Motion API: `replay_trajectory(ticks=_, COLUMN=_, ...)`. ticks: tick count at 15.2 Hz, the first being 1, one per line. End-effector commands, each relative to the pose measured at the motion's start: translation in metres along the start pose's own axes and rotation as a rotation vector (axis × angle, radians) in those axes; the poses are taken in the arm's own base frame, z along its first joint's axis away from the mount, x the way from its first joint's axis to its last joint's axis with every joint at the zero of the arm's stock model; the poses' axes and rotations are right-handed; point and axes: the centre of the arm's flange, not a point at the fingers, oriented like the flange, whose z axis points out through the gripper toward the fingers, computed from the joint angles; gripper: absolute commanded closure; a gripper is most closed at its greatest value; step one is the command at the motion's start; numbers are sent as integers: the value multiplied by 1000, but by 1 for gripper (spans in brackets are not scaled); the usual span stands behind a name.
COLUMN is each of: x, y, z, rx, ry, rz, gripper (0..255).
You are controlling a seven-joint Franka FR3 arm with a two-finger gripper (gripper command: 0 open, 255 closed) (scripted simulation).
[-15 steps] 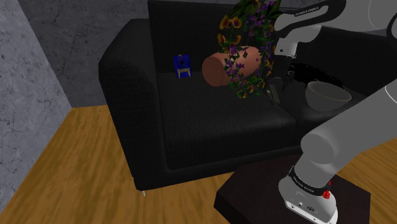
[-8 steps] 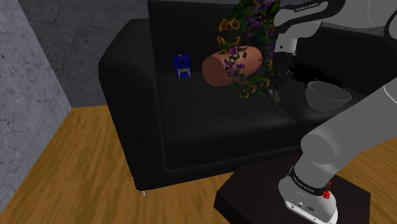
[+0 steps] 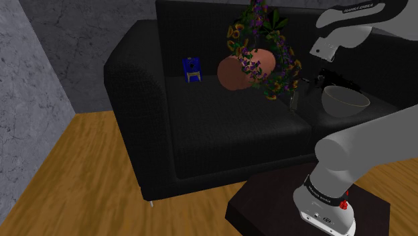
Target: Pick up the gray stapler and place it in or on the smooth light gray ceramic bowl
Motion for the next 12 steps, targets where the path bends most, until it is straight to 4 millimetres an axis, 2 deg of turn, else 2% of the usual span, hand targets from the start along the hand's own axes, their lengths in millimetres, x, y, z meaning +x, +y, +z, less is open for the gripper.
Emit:
replay_trajectory(ticks=1, x=-14, y=42, z=-4, rx=149, ry=180, rz=51, gripper=0)
replay_trajectory(ticks=8, x=-7, y=37, z=32, rx=149, ry=180, rz=51, gripper=0)
replay_trajectory(ticks=12, x=-6, y=37, z=35, rx=149, ry=180, rz=51, gripper=0)
